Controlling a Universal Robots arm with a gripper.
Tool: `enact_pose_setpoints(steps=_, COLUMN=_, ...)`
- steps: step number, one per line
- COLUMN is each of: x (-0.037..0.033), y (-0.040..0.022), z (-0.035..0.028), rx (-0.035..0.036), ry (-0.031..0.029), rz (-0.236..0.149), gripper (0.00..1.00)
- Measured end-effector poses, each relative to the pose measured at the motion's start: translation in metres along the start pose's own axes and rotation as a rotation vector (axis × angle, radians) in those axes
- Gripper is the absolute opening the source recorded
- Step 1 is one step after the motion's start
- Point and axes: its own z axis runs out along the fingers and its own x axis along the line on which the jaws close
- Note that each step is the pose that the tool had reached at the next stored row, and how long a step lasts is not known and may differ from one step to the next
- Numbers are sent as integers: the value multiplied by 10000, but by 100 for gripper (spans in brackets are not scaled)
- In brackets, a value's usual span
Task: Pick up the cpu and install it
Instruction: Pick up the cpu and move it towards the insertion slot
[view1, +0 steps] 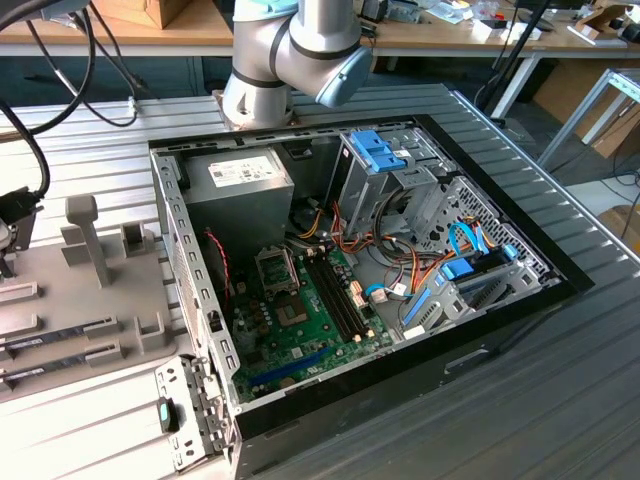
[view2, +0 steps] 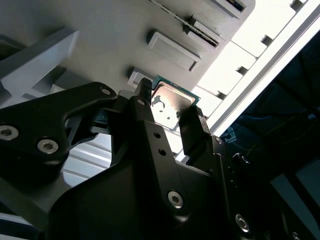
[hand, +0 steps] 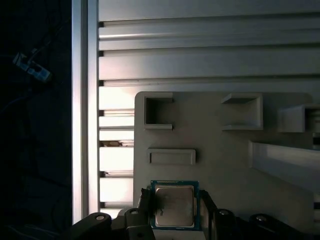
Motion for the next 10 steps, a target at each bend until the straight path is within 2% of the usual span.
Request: enact_pose_setpoints(steps=10, x=3, y=2, z=-64, rx=0, ry=0, rz=0, gripper=47)
